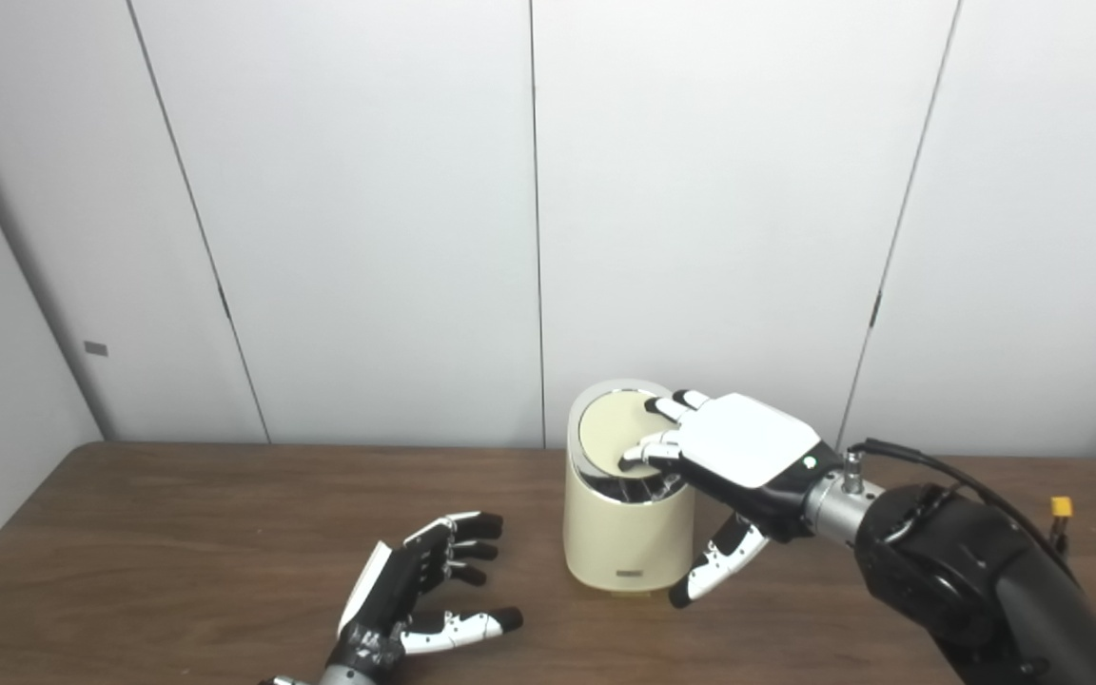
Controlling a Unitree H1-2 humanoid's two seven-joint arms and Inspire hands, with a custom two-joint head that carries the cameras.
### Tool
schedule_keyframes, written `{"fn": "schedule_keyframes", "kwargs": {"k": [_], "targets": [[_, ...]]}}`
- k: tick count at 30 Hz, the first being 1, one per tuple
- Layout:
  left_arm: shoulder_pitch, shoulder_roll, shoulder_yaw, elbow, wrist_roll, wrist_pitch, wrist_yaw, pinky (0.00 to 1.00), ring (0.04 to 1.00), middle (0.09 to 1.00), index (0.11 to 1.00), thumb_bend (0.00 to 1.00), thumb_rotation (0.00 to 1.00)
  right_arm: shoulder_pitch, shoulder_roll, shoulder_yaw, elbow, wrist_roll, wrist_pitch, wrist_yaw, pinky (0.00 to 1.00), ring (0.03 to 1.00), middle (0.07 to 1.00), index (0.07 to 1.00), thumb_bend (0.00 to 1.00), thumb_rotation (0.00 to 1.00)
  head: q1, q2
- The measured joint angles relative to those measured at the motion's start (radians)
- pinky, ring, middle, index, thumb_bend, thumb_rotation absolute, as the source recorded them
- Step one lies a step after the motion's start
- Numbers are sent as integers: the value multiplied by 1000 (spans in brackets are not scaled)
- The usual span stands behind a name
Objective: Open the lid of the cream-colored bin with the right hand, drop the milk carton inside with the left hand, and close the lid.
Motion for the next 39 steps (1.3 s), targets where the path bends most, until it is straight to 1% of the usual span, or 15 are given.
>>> {"fn": "schedule_keyframes", "kwargs": {"k": [5,8,12,14,16,18,20,23,25,27,29,31,34,36,39], "targets": [[0,1,0,-11,0,4,0,644,733,777,784,813,112,35,13,-52,15,41,-6,-90,977,990,868,874,674,514,0,0],[0,1,1,-12,0,11,0,653,734,774,783,818,124,36,22,-91,21,42,-8,-150,924,999,958,957,687,497,0,2],[0,1,0,-12,0,15,0,650,734,777,785,813,117,36,25,-136,21,42,-20,-233,963,1000,988,998,707,479,-2,2],[0,1,0,-12,0,15,0,649,734,778,786,809,111,36,25,-155,20,50,-18,-241,961,1000,985,994,730,454,-2,2],[0,1,0,-13,0,15,-1,648,734,777,783,810,115,37,25,-179,3,85,10,-221,868,988,992,992,765,440,-5,2],[1,2,0,-13,-1,15,-1,647,734,778,784,807,114,40,25,-199,-29,128,59,-189,805,971,988,986,789,419,-3,2],[2,3,-1,-13,-1,15,-3,647,733,779,784,803,112,45,25,-217,-44,163,80,-178,755,936,966,969,812,393,-3,3],[2,4,-1,-14,-3,15,-5,636,732,780,786,801,97,77,25,-236,-50,199,82,-197,748,885,925,937,825,331,-8,3],[3,5,0,-16,-4,15,-7,633,730,779,785,803,107,114,27,-262,-44,249,73,-225,771,877,912,921,827,291,-9,2],[8,8,0,-22,-4,15,-8,631,730,779,786,806,120,152,35,-300,-41,310,87,-244,821,911,921,915,826,261,-15,3],[11,11,0,-25,-4,16,-10,631,734,784,790,807,124,185,54,-347,-35,384,105,-258,807,918,943,915,809,189,-18,5],[12,11,1,-25,-5,16,-16,625,731,781,790,817,133,215,80,-394,-19,481,117,-277,818,907,944,927,798,167,-21,8],[11,11,1,-27,-9,15,-23,609,724,778,792,815,148,264,110,-445,6,603,136,-292,809,877,914,935,791,182,-25,9],[11,13,2,-27,-10,15,-24,617,725,779,793,814,164,295,114,-451,30,641,133,-307,799,866,898,928,792,211,-28,9],[11,17,7,-30,-20,15,-28,628,726,782,797,820,166,338,132,-468,66,682,105,-359,831,874,897,936,781,242,-46,14]]}}
